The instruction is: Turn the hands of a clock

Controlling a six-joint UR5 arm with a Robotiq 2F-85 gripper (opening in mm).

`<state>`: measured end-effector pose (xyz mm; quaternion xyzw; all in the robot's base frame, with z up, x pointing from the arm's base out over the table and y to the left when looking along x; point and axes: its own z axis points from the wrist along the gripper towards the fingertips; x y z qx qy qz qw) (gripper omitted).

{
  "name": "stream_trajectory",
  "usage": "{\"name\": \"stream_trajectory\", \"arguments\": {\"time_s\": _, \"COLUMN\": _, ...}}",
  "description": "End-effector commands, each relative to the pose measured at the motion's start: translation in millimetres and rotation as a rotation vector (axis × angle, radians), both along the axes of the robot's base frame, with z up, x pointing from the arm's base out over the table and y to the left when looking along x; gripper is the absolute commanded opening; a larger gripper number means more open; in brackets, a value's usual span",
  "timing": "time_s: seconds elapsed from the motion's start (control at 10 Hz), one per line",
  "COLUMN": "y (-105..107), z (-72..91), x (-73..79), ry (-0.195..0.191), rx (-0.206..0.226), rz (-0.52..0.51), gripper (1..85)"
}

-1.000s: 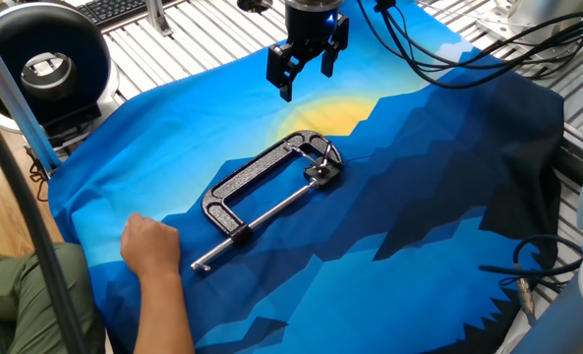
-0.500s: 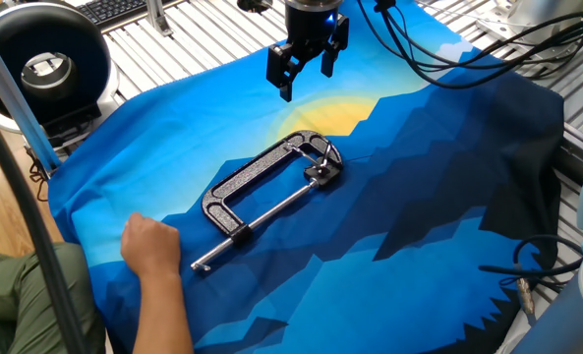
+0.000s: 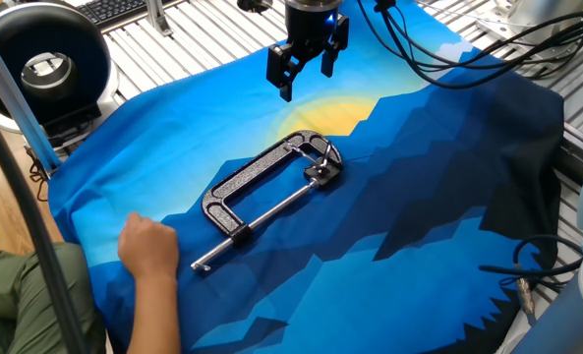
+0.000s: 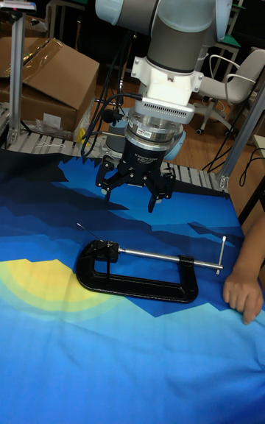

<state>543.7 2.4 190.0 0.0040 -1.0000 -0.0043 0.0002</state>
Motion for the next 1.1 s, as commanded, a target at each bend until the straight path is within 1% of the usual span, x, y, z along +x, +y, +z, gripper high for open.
{"name": "stream_trajectory", "arguments": {"time_s": 0.0, "y": 2.2, "z": 0.0, "x": -0.1, "ry": 0.0, "rx": 0.0, "rz": 0.0, "gripper": 1.3}}
{"name": "stream_trajectory", "arguments": {"time_s": 0.1, "y": 31.6, "z": 2.9, "x": 28.3, "ry": -0.104, "rx": 0.116, "rz": -0.091, "gripper": 1.3}}
{"name": "stream_trajectory", "arguments": {"time_s": 0.7, "y": 31.8, "z": 2.7, "x": 28.5, "ry": -0.104, "rx": 0.113, "rz": -0.093, "gripper": 1.3}}
{"name": "stream_trajectory", "arguments": {"time_s": 0.8, "y": 30.2, "z": 2.4, "x": 28.0, "ry": -0.103, "rx": 0.107, "rz": -0.089, "gripper": 1.3}}
{"name": "stream_trajectory", "arguments": {"time_s": 0.9, "y": 26.3, "z": 1.7, "x": 24.8, "ry": -0.092, "rx": 0.091, "rz": -0.077, "gripper": 1.3}}
{"name": "stream_trajectory", "arguments": {"time_s": 1.0, "y": 26.3, "z": 0.9, "x": 24.0, "ry": -0.092, "rx": 0.094, "rz": -0.076, "gripper": 1.3}}
